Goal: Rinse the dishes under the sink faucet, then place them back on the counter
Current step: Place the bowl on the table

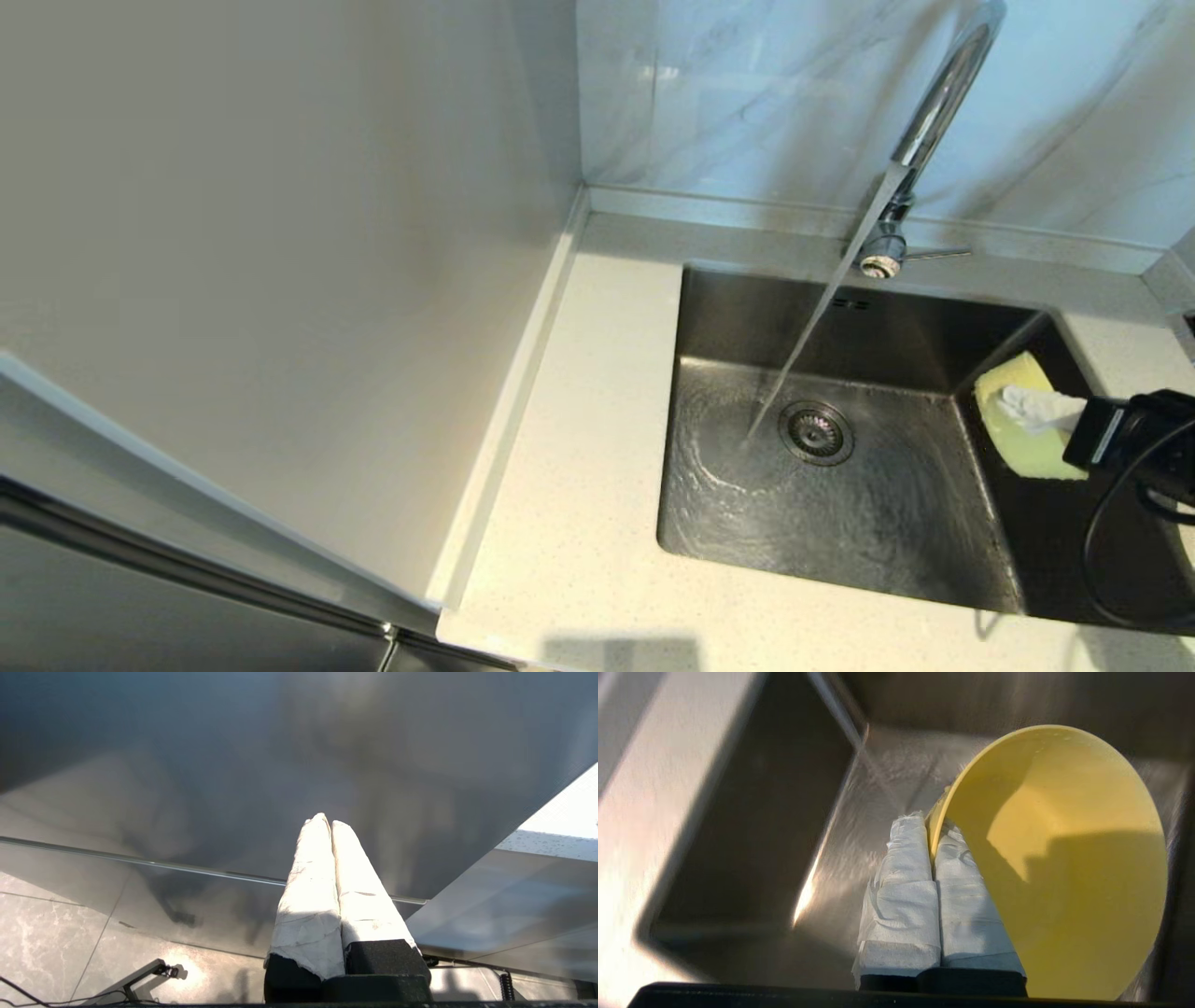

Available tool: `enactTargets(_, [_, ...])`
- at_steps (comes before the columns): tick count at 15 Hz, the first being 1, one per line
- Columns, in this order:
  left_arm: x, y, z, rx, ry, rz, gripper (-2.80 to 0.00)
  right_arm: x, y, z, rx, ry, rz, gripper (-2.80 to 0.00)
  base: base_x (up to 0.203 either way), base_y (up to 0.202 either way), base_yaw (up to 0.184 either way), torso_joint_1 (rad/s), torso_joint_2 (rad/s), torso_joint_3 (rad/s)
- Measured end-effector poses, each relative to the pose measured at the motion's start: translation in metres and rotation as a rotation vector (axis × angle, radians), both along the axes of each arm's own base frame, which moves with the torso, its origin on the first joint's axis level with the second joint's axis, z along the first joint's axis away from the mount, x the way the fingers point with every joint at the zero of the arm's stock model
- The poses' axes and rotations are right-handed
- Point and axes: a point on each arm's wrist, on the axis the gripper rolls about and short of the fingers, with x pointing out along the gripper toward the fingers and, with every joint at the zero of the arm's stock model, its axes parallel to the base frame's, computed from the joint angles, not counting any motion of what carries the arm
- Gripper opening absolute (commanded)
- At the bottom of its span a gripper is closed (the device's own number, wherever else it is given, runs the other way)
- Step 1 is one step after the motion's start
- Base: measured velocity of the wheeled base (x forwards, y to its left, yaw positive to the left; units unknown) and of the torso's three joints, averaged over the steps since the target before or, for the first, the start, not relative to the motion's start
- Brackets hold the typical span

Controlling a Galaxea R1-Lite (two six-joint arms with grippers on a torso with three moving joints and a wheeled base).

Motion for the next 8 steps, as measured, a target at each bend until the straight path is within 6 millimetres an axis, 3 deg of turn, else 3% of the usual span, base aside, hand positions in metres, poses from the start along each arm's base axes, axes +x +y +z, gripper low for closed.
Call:
enactTargets(2, [0.0, 0.0, 0.0, 0.001, 0.0, 0.0, -2.8, 0.007, -0.001, 0.011, -0.017, -0.021, -0.007, -2.8, 0.0, 0.0, 0.0, 0.0, 0.0, 0.0])
enactTargets(4, [0.0, 0.0, 0.0, 0.001, 0.0, 0.0, -2.8, 0.003, -0.001, -0.008, -0.026, 0.059, -0.019, -2.8, 0.0, 0.0, 0.0, 0.0, 0.0, 0.0])
enactTargets(6, [0.0, 0.0, 0.0, 0.0, 0.0, 0.0, -2.8, 0.003, -0.001, -0.01, -0.013, 0.081, -0.049, -2.8, 0.0, 0.0, 0.0, 0.0, 0.0, 0.0])
enactTargets(8, [0.0, 0.0, 0.0, 0.0, 0.0, 0.0, -2.8, 0.015, -0.004, 0.017, -0.015, -0.011, -0.075, -2.8, 0.0, 0.0, 0.0, 0.0, 0.0, 0.0])
